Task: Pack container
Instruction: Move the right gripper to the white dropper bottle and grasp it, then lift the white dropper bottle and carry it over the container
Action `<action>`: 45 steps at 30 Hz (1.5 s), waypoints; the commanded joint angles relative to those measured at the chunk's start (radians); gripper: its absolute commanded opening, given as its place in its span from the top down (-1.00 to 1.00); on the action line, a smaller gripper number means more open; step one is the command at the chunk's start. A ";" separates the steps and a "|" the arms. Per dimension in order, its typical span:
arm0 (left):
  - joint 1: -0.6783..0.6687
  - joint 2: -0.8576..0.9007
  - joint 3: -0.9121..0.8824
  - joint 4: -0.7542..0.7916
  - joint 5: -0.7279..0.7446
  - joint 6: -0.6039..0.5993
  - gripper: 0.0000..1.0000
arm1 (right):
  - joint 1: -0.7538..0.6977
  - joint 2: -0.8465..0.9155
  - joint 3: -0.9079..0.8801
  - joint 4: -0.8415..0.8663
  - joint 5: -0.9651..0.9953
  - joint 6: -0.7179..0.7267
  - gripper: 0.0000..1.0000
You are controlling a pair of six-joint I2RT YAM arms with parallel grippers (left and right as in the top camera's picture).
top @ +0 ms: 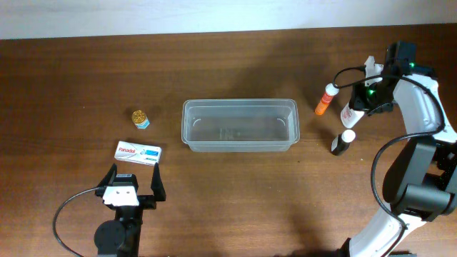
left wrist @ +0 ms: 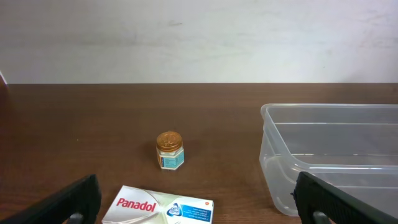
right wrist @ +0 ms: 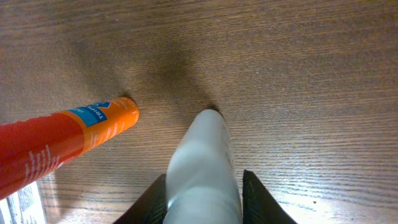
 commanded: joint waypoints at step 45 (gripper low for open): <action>-0.004 -0.008 -0.008 0.005 0.005 0.015 -0.99 | 0.011 0.005 0.721 -0.592 0.021 0.166 0.81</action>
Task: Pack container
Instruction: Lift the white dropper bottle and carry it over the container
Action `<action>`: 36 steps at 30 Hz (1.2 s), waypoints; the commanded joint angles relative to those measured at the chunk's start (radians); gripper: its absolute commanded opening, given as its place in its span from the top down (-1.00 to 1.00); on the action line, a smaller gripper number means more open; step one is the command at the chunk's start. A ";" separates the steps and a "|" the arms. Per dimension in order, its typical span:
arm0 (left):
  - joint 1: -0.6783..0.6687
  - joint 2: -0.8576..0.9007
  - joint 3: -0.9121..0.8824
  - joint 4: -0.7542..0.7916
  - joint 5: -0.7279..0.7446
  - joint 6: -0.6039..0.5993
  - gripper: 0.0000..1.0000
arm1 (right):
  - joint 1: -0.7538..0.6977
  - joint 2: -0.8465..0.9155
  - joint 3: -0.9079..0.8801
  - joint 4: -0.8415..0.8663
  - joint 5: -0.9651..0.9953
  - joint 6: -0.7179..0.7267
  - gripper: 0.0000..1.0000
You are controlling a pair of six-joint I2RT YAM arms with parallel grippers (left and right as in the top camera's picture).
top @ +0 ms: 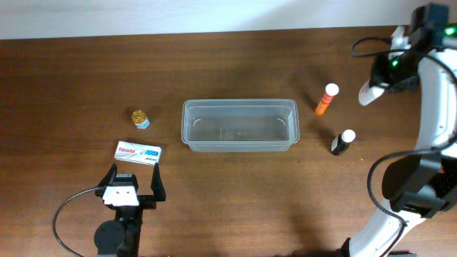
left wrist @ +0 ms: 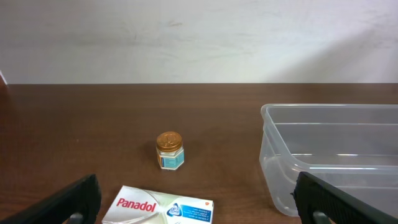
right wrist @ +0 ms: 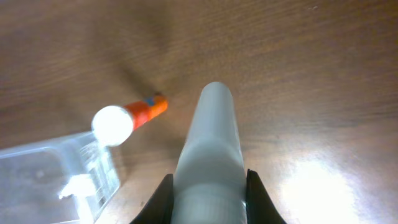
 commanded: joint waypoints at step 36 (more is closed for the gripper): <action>-0.003 -0.008 -0.008 0.004 0.005 0.015 -0.99 | 0.596 0.180 0.312 -0.241 -0.031 0.071 0.78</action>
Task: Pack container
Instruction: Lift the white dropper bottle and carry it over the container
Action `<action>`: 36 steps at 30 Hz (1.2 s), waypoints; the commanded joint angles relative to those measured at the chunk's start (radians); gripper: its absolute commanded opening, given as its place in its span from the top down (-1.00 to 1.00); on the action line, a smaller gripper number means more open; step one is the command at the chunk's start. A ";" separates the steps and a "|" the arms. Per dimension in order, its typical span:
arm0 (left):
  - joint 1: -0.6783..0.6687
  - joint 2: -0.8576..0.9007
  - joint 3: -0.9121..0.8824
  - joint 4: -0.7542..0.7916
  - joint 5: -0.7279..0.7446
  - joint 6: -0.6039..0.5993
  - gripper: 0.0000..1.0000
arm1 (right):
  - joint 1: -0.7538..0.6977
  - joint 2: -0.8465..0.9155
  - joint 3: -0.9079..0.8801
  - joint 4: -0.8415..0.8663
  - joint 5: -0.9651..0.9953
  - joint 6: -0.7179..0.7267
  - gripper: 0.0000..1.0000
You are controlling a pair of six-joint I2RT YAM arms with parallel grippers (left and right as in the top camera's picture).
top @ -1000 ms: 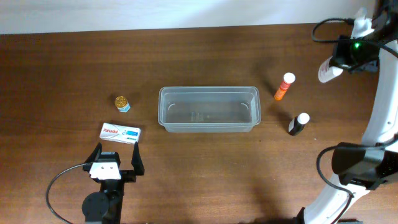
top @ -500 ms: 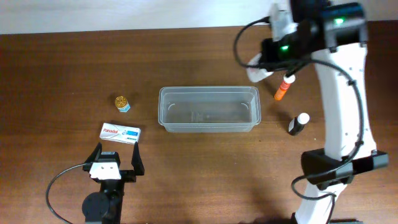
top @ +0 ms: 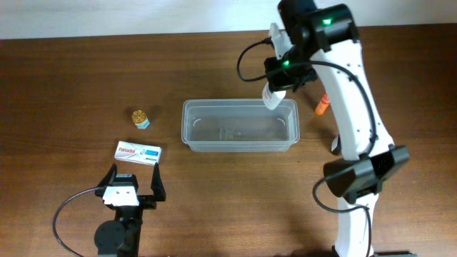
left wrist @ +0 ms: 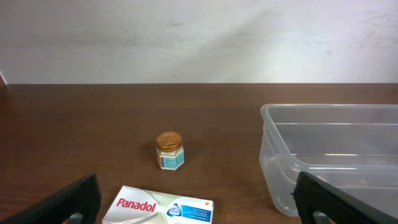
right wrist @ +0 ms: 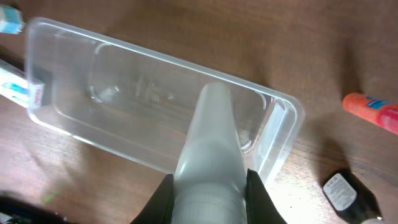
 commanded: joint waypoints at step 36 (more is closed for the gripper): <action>-0.003 -0.007 -0.008 0.005 0.005 0.015 -0.99 | 0.011 0.006 -0.515 0.382 0.231 0.282 0.76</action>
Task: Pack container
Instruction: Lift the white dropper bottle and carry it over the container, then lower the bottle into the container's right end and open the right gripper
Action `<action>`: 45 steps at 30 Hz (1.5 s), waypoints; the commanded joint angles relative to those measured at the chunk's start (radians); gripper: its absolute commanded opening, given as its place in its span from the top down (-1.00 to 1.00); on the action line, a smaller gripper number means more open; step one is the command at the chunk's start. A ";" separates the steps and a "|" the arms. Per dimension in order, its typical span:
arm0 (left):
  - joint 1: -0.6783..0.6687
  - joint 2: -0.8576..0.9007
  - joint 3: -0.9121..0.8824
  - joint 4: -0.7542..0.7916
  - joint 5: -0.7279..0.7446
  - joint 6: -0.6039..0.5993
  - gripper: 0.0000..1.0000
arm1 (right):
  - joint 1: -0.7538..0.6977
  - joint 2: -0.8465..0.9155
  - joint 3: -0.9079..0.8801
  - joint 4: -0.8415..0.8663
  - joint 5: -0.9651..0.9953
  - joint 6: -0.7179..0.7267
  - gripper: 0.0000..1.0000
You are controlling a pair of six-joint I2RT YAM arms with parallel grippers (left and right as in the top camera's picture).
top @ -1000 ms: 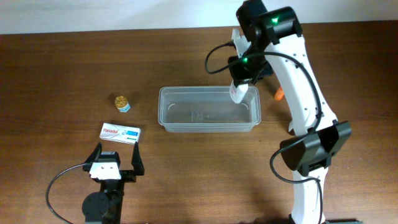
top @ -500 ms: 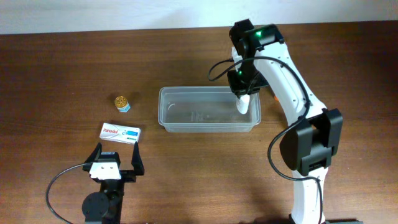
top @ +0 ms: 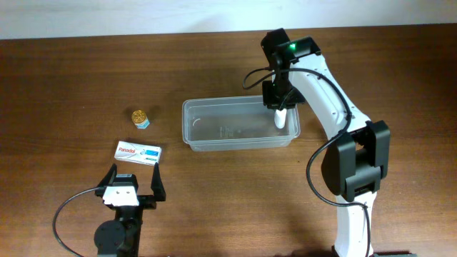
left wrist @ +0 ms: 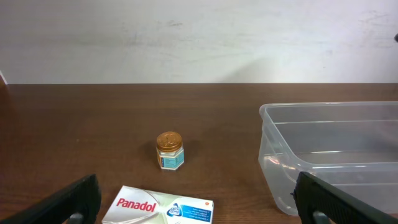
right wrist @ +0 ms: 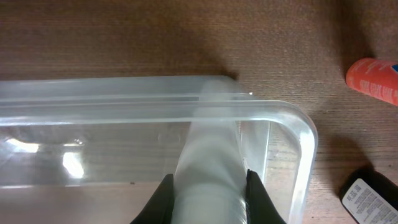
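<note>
A clear plastic container (top: 214,105) lies mid-table. My right gripper (top: 279,102) (right wrist: 206,190) is shut on a white bottle (top: 281,121) (right wrist: 210,149), which hangs nose-down inside the container's right end, close to the end wall. An orange tube (right wrist: 375,79) and a black bottle (right wrist: 372,199) lie on the table outside that end; the arm hides both from overhead. A Panadol box (top: 138,152) (left wrist: 165,208) and a small gold-lidded jar (top: 140,118) (left wrist: 170,150) sit left of the container. My left gripper (top: 133,184) (left wrist: 199,210) stays open near the front edge.
The container's rim (left wrist: 323,107) (right wrist: 302,127) rises to the right in the left wrist view. My right arm (top: 325,78) stretches over the table's right side. A pale wall closes off the far side.
My right gripper has gone lower and a little to the right with the white bottle, from above the container's far rim to inside its right end. The left arm has not moved.
My right gripper was shut on the white bottle at the table beside the orange tube. Then it held the bottle high at the far right. Then it was over the container's far rim, and now the bottle hangs inside the container.
</note>
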 commanded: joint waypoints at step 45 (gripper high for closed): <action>-0.003 -0.008 -0.008 0.005 0.005 0.015 -0.99 | -0.041 -0.024 0.115 -0.044 0.031 0.026 0.01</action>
